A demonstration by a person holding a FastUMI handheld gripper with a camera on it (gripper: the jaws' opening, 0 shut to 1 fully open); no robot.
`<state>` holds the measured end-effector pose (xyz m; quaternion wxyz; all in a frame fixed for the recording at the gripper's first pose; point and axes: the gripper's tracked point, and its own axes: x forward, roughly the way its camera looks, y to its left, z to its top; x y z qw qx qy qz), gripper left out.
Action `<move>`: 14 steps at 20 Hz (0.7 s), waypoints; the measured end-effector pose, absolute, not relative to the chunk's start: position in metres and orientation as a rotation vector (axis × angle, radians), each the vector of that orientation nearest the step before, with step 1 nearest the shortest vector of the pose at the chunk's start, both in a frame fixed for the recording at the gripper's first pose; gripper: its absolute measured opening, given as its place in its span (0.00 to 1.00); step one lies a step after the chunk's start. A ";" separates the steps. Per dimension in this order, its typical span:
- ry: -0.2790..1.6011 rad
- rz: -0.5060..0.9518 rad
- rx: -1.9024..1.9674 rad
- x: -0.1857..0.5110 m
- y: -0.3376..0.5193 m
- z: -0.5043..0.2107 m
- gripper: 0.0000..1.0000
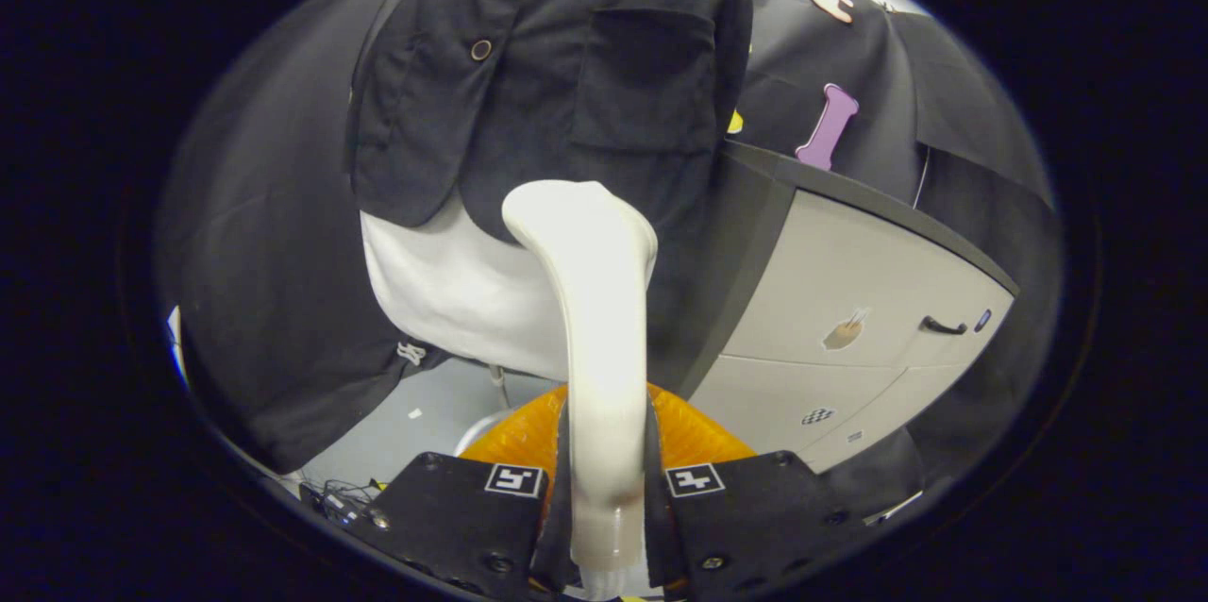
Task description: Iron the clothes twice with a garment steamer, once on the left side and once on the right side.
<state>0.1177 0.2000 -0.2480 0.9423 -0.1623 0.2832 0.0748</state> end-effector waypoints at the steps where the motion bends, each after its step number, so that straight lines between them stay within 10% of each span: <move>1: 0.590 0.153 -0.338 0.117 0.198 -0.249 0.34; 14: 0.222 0.249 -0.255 0.115 0.248 -0.086 0.34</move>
